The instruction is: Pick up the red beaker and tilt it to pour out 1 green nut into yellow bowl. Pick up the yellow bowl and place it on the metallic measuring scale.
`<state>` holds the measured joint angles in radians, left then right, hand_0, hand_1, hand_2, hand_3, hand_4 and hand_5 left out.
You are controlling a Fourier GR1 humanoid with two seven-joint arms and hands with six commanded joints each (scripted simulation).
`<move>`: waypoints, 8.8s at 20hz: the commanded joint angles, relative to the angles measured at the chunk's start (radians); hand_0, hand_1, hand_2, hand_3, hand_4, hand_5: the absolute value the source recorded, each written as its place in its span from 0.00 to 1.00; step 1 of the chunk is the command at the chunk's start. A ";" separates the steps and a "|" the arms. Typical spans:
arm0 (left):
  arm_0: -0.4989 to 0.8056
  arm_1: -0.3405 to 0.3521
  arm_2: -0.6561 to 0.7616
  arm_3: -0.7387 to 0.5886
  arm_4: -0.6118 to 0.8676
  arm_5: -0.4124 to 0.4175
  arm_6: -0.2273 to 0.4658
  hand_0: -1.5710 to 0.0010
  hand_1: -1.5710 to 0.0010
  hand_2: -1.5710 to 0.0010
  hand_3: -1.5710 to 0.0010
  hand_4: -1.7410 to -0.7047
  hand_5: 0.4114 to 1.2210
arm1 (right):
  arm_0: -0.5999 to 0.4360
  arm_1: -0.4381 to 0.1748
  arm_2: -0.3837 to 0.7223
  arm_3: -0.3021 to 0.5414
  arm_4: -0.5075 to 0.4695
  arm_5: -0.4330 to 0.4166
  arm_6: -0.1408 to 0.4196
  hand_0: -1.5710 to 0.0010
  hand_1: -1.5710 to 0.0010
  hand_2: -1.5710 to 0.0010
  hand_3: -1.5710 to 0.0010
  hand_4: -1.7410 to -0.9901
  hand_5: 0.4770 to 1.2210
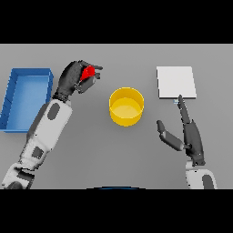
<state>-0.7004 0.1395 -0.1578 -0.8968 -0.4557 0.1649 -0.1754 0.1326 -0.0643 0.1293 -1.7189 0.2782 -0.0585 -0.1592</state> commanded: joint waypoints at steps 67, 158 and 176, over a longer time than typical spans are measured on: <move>-0.821 0.301 -0.226 0.607 -0.443 -0.336 0.240 0.00 0.00 0.00 0.08 0.00 1.00 | -0.043 0.030 0.010 0.044 -0.015 0.003 -0.012 1.00 1.00 1.00 1.00 0.98 0.25; 0.317 0.384 0.098 -0.339 0.095 -0.058 0.649 1.00 1.00 1.00 1.00 0.96 0.36 | -0.847 -0.251 0.560 0.639 0.598 0.598 0.004 0.98 0.98 0.95 0.91 0.58 0.44; 0.296 0.384 0.085 -0.324 0.077 -0.058 0.650 1.00 1.00 1.00 1.00 0.98 0.34 | -0.833 -0.304 0.568 0.551 0.536 0.629 -0.013 0.02 0.02 0.15 0.12 0.02 0.99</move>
<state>-0.4040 0.5232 -0.0731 -1.2209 -0.3785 0.1066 0.4756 -0.7005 -0.3682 0.6974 -1.1676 0.8139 0.5708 -0.1719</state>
